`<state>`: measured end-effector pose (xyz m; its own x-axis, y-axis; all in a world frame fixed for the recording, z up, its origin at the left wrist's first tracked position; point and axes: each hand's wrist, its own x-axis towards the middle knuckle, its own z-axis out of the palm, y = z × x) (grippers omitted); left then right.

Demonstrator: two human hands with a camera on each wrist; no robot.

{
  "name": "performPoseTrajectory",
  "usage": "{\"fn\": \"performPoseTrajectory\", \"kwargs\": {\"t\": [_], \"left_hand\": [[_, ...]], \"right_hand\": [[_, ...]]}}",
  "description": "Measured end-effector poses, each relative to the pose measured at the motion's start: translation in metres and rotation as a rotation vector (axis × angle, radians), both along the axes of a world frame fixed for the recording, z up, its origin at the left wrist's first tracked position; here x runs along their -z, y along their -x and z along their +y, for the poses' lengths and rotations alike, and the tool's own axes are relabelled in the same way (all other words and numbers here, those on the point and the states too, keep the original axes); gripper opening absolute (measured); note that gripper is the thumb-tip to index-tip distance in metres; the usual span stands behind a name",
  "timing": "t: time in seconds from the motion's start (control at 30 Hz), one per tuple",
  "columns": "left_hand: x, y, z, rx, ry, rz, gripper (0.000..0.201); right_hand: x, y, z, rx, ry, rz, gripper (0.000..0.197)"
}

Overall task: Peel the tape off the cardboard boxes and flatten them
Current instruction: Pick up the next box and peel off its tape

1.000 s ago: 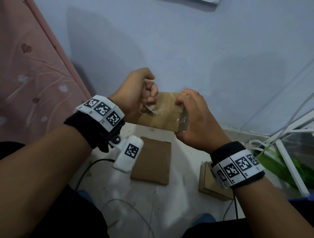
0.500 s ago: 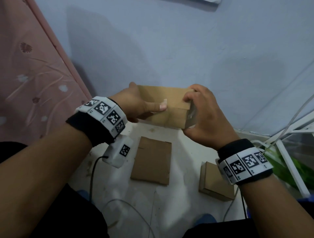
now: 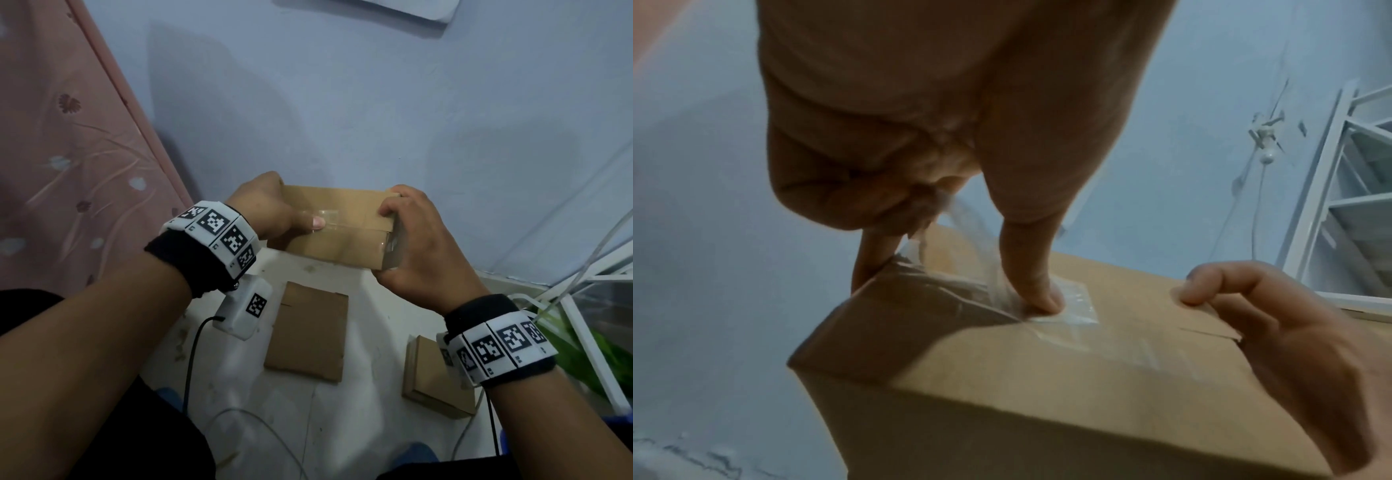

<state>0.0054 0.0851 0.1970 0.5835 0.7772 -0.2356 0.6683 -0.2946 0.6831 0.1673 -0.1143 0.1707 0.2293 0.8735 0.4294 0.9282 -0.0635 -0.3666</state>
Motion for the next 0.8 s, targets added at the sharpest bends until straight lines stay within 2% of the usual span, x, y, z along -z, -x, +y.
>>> {"fn": "performPoseTrajectory", "kwargs": {"t": [0.2, 0.27, 0.37, 0.53, 0.8], "left_hand": [[-0.001, 0.002, 0.004, -0.019, 0.013, -0.068, 0.078], [-0.001, 0.001, 0.006, -0.028, 0.015, -0.118, 0.070], [0.002, -0.001, 0.007, -0.025, 0.041, -0.170, 0.067], [0.007, -0.002, 0.008, -0.023, 0.119, -0.225, 0.066], [0.007, -0.001, 0.012, 0.025, 0.210, -0.250, 0.073]], "right_hand": [[-0.001, -0.011, -0.006, 0.042, 0.020, 0.049, 0.073], [0.000, -0.019, -0.010, 0.116, 0.064, 0.073, 0.083], [0.006, -0.021, -0.012, 0.207, 0.146, 0.054, 0.102], [0.013, -0.009, -0.002, 0.312, 0.219, 0.001, 0.112], [0.011, -0.007, 0.000, 0.350, 0.200, -0.038, 0.105]]}}
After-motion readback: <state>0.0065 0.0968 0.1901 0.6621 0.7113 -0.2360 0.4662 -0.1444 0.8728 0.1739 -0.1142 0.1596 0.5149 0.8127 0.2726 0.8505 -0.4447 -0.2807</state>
